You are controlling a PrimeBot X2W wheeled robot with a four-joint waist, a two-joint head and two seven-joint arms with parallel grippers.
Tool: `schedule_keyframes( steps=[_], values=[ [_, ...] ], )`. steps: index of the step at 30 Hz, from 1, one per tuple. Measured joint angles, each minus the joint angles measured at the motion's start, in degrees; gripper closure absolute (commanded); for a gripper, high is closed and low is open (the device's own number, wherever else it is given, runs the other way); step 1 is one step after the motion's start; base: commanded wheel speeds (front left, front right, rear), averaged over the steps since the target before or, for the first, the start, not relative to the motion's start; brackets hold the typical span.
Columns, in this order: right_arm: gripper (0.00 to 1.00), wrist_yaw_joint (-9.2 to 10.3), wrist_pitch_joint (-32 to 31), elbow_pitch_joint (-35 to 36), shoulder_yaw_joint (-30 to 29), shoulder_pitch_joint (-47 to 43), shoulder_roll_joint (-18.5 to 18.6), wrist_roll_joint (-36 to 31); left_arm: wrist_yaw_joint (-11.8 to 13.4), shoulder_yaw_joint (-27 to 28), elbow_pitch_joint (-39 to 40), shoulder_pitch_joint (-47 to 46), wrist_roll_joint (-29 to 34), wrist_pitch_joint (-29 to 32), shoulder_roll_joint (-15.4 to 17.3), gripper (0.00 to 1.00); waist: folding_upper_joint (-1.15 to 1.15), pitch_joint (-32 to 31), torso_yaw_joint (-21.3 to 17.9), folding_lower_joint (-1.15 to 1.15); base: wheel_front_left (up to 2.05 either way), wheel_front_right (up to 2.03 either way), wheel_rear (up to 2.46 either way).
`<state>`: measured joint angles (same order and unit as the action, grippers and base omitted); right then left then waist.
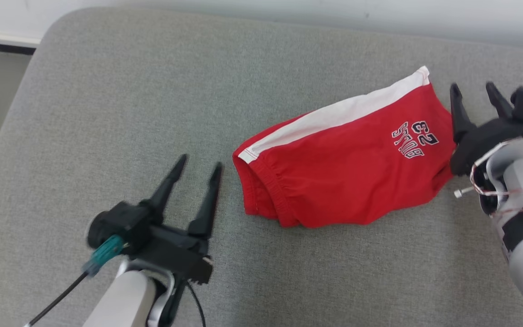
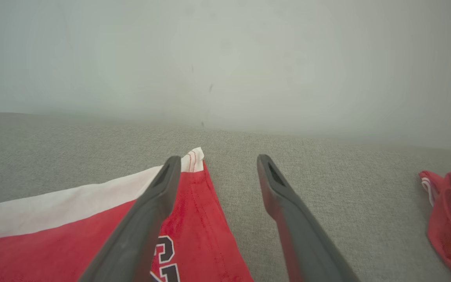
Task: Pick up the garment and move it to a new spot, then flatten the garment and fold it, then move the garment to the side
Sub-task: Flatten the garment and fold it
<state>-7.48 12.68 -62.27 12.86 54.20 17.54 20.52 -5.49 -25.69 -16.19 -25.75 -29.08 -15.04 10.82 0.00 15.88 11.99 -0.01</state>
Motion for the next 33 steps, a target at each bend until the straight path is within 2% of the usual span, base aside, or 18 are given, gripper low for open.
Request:
schedule_keyframes(
  steps=[8, 16, 22, 31, 32, 33],
  values=[
    [0.00, 0.00, -0.78, -1.00, 2.59, -5.49, 2.16, 4.50, 1.58, 11.41, 6.80, 10.14, 9.34, 0.00, -1.88, 0.00, -0.01, -3.18, 0.31, -0.01, 0.00, 0.00, 0.00],
    [0.00, 0.00, -3.36, -2.60, 4.61, -6.72, 2.88, 6.66, 1.92, 20.78, 7.36, 16.24, 12.67, 0.00, -4.82, 0.00, -0.01, -4.10, 1.32, -0.01, 0.00, 0.00, 0.00],
    [0.00, 0.00, -5.20, -4.90, 5.08, -6.67, 3.10, 7.77, 0.68, 24.51, 5.84, 18.26, 13.95, 0.00, -6.43, 0.00, -0.01, -3.55, 1.97, 0.00, 0.00, 0.00, 0.00],
    [0.00, 0.00, -7.69, -7.76, 5.24, -6.58, 2.45, 9.36, -0.68, 25.57, 4.76, 18.29, 15.50, 0.00, -7.51, 0.00, -0.01, -2.65, 2.82, 0.00, 0.00, 0.00, 0.00],
    [0.13, 0.00, -7.93, -7.94, 5.20, -6.47, 2.31, 9.75, -0.92, 25.63, 4.72, 18.17, 15.60, 0.00, -7.57, 0.00, -0.01, -2.52, 2.85, 0.00, 0.00, 0.00, 0.00],
    [0.57, 0.00, -8.49, -8.20, 5.14, -6.28, 2.25, 10.00, -1.05, 25.66, 4.69, 18.01, 15.70, 0.00, -7.60, 0.00, -0.01, -2.40, 2.88, 0.00, 0.00, 0.00, 0.00]
  ],
)
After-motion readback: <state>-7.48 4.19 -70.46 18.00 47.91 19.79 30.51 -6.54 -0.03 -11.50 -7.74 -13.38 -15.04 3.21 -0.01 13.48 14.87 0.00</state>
